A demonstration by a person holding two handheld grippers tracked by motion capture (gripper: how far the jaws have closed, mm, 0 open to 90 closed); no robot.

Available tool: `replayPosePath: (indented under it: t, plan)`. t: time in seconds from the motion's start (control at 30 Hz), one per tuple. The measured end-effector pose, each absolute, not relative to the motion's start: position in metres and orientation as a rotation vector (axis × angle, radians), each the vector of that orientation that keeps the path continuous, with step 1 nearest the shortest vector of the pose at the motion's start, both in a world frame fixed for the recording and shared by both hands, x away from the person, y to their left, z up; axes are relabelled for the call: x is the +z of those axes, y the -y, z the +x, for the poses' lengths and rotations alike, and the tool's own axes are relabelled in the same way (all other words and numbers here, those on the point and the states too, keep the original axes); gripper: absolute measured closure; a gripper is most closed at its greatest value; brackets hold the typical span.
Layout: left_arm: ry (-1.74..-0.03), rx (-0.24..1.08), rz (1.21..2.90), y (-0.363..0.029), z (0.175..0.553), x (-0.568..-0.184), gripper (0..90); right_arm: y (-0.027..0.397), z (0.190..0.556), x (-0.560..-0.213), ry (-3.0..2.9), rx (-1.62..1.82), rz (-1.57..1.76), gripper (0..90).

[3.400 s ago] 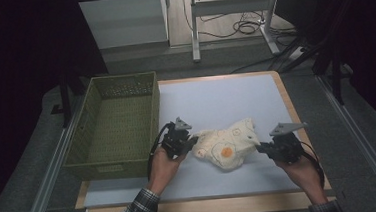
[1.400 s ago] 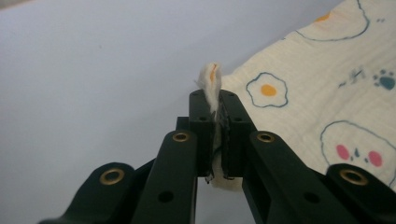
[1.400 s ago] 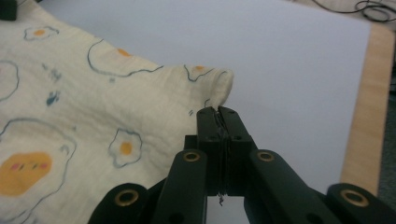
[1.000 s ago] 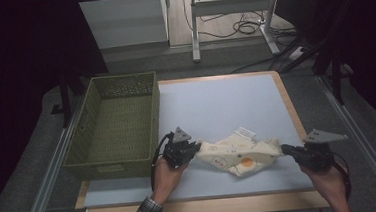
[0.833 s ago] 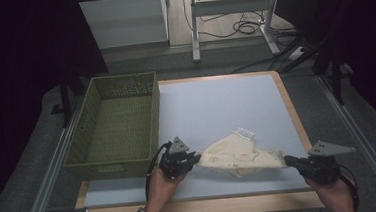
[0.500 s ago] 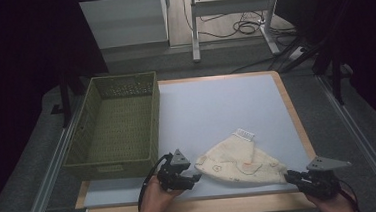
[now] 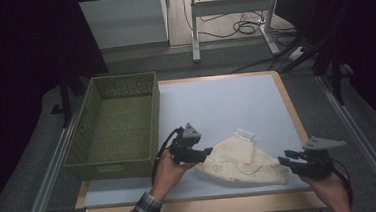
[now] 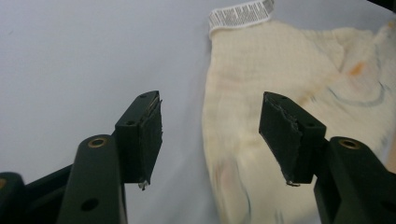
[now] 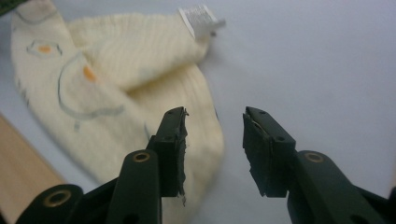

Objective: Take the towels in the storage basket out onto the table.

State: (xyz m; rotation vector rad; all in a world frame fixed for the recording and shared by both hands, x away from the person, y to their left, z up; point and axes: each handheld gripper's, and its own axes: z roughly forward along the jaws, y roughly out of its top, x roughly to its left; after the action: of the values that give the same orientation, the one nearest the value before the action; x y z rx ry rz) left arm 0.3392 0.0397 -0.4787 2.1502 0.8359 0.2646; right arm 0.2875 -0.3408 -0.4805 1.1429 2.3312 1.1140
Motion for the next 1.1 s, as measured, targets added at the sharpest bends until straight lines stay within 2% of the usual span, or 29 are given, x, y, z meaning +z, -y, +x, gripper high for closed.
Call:
replayPosePath:
  t: [0.23,0.33,0.4,0.47,0.5,0.53,0.57,0.6,0.67,0.9,1.03,1.1]
  plan:
    - [-0.811,0.212,2.224,0.008,0.375,-0.5,42.5,0.299,0.324,-0.494,-2.401,1.076,1.1,58.4]
    - [-0.82,0.205,2.246,0.015,0.379,-0.509,43.1,0.291,0.331,-0.499,-2.429,1.057,1.087,58.3]
    - [-0.813,0.182,2.278,0.019,0.38,-0.517,52.2,0.283,0.336,-0.507,-2.462,1.01,1.065,58.3]
    - [-0.801,0.186,2.305,0.019,0.378,-0.523,66.1,0.278,0.337,-0.513,-2.49,0.976,1.056,58.7]
    - [-0.808,0.17,2.295,0.018,0.378,-0.523,71.3,0.277,0.336,-0.516,-2.49,0.953,1.041,61.5]
    - [-0.813,0.13,2.288,0.016,0.379,-0.523,82.1,0.276,0.334,-0.517,-2.47,0.944,1.036,70.7]
    - [-0.822,0.122,2.28,0.015,0.379,-0.523,86.6,0.276,0.333,-0.516,-2.463,0.931,1.038,79.9]
    - [-0.822,0.154,2.275,0.014,0.378,-0.522,87.7,0.277,0.333,-0.515,-2.484,0.932,1.04,88.2]
    - [-0.833,0.185,2.24,0.007,0.378,-0.518,88.1,0.276,0.332,-0.515,-2.494,0.921,1.024,89.4]
    - [-0.884,0.305,2.136,-0.021,0.38,-0.497,87.9,0.293,0.335,-0.492,-2.37,0.952,1.054,89.7]
    - [-0.993,0.406,2.072,-0.046,0.383,-0.488,87.7,0.32,0.339,-0.466,-2.231,0.964,1.109,89.6]
    - [-1.04,0.414,2.084,-0.051,0.385,-0.492,86.6,0.33,0.341,-0.464,-2.208,0.971,1.143,89.6]
